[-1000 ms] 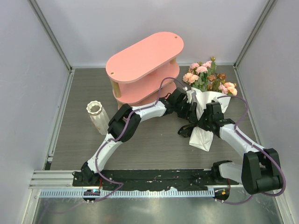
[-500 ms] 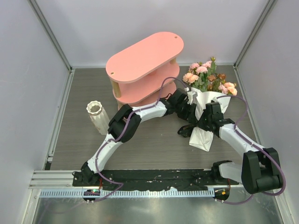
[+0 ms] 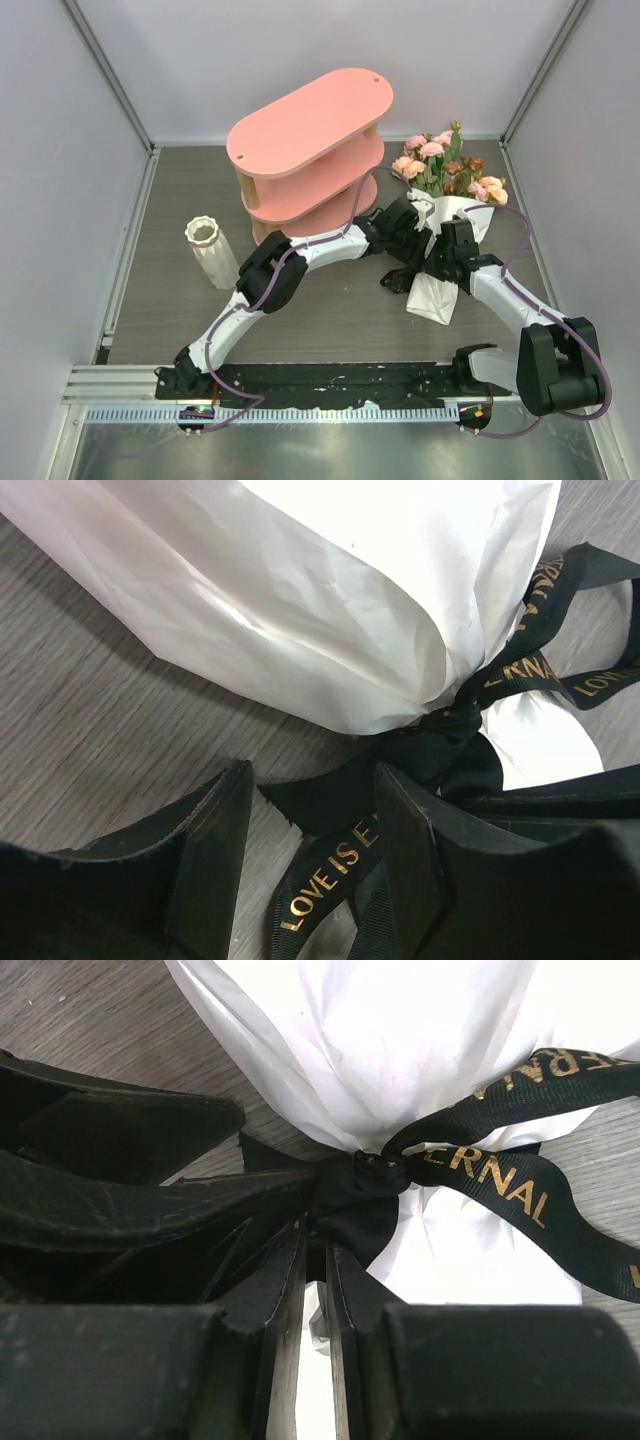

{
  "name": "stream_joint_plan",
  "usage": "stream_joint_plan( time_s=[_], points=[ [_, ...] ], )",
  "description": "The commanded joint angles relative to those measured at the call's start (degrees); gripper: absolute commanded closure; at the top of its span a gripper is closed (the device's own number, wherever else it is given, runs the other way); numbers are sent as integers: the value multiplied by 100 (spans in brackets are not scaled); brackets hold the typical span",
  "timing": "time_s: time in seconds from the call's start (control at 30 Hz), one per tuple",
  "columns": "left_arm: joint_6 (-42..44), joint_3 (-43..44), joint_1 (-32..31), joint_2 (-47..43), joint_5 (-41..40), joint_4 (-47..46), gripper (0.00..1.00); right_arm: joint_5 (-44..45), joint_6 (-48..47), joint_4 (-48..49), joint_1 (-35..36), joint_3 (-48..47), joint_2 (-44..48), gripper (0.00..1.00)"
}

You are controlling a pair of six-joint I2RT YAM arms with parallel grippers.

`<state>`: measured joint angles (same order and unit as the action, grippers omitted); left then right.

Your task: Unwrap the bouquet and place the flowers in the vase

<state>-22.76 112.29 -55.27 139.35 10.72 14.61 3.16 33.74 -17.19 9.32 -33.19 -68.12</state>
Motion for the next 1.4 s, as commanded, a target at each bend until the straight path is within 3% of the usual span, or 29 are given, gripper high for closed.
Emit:
stream_joint_plan(
  time_s=[0.0, 0.27, 0.57, 0.6, 0.97, 1.07, 1.1, 1.17, 1.37],
  points=[
    [290, -111, -160, 374, -755, 701, 44, 132, 19, 49, 8, 41, 150, 80],
    [334, -251, -178, 426, -1028, 657, 61, 220, 107, 102, -27, 216, 343, 80],
    [404, -111, -204, 251, -1256, 613, 92, 238, 177, 190, -62, 295, 325, 80],
    [370, -93, -204, 216, -1309, 604, 100, 238, 195, 225, -53, 313, 317, 80],
    [-131, 153, -72, -434, -1090, 1193, 99, 202, -271, -222, -80, -82, 422, 79],
    [-289, 65, 33, -829, -870, 1237, 85, 220, -429, -512, -80, -389, 510, 79],
    [-325, 30, 51, -926, -835, 1263, 70, 229, -455, -592, -80, -599, 510, 78],
    [-439, -189, 112, -1242, -703, 1185, 63, 185, -508, -758, -80, -793, 493, 77],
    [-624, -892, 200, -1910, -422, 939, 64, -43, -675, -1128, -71, -1523, 308, 65]
  ],
)
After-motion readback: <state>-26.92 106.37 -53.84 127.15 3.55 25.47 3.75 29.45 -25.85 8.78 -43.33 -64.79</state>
